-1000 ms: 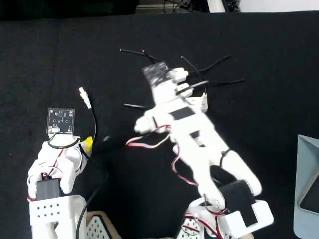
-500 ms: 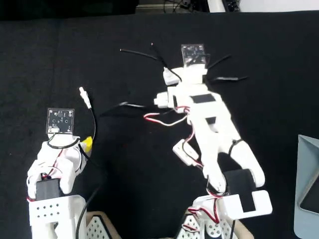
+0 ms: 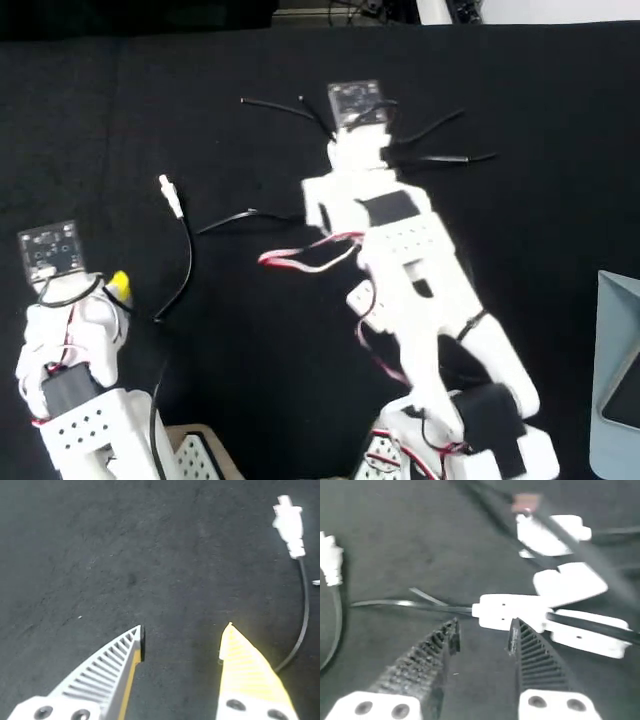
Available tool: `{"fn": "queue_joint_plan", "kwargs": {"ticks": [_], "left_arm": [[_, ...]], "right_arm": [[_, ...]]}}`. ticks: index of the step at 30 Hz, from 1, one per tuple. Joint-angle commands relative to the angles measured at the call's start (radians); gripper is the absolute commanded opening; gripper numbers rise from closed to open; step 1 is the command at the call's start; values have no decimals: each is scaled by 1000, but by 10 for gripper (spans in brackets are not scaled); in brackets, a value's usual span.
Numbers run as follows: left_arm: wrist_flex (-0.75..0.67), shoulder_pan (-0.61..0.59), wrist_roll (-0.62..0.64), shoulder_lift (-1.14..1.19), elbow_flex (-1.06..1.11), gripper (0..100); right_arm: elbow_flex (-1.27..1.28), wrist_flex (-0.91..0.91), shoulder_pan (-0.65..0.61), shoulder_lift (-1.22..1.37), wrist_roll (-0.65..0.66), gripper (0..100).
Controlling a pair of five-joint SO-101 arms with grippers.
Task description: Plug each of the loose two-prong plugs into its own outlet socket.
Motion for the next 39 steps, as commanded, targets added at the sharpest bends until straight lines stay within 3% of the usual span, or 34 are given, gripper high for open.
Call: {"fn": "queue_joint_plan", "kwargs": {"ticks": [1,6,12,24,34,39], "left_arm": [[-23,-41,9,-3,-2,258],[-18,-44,9,-12,41,258],[-15,-36,9,-3,50,258],[-17,-33,9,-11,65,257],[-18,-33,9,-11,65,257],[-20,-33,9,-11,65,257]], "right_arm": [[-13,-6,-106,-48,-9,159],[-56,-107,-270,12,-3,159],[-288,-130,-382,283,-2,159],[-849,-129,-402,875,-2,156],[-1104,-126,-410,1124,48,155],[-1176,-55,-397,1162,64,13]]}}
